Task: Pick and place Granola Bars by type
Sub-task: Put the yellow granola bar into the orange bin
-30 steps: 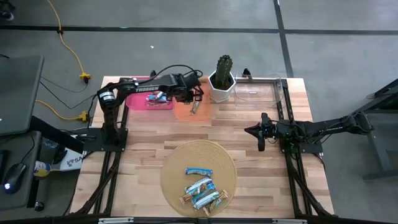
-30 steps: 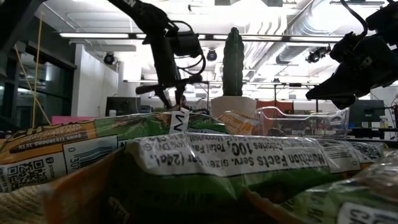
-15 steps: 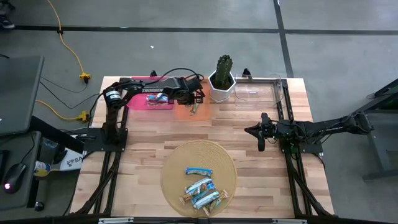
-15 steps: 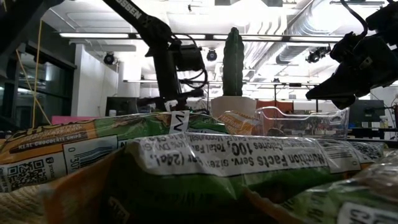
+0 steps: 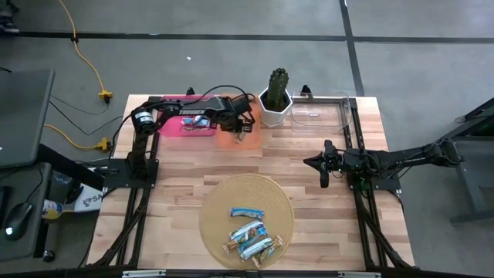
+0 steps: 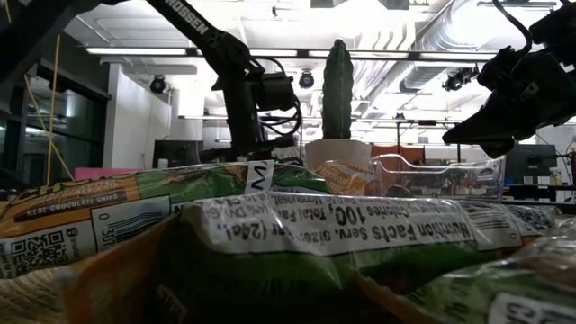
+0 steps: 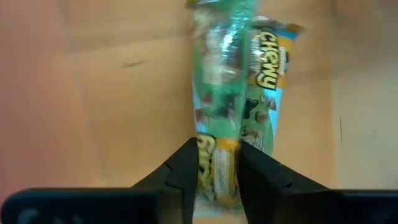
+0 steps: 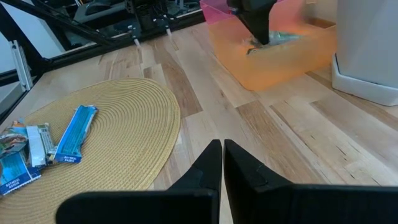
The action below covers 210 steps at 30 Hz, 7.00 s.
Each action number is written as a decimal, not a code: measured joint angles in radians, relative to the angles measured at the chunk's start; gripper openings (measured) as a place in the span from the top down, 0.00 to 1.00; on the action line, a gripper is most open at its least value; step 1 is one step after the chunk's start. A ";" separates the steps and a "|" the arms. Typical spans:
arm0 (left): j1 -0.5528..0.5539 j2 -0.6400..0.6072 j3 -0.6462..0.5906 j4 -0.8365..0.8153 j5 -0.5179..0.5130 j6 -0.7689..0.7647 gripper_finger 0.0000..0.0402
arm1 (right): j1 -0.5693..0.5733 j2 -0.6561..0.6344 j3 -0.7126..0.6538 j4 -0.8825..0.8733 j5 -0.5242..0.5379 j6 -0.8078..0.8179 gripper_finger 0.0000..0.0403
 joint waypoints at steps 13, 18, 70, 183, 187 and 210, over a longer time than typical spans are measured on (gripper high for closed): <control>0.019 -0.073 0.001 -0.034 0.027 0.120 0.37 | 0.000 0.000 0.000 0.000 0.000 0.002 1.00; 0.027 -0.200 0.000 -0.041 -0.034 0.235 0.37 | 0.000 0.000 0.000 0.000 0.000 0.002 1.00; -1.030 -0.393 0.000 -0.069 -0.197 0.198 0.37 | 0.000 0.000 0.000 -0.002 0.000 0.000 1.00; -1.173 0.054 0.296 -0.237 -0.308 0.040 0.84 | 0.000 0.007 0.000 0.000 0.000 0.001 1.00; -1.173 0.054 0.366 -0.239 -0.341 0.095 0.84 | 0.000 0.007 0.000 0.000 0.000 0.001 1.00; -1.173 0.031 0.902 -0.173 -0.565 0.573 0.84 | 0.000 0.007 0.000 0.000 0.000 0.000 1.00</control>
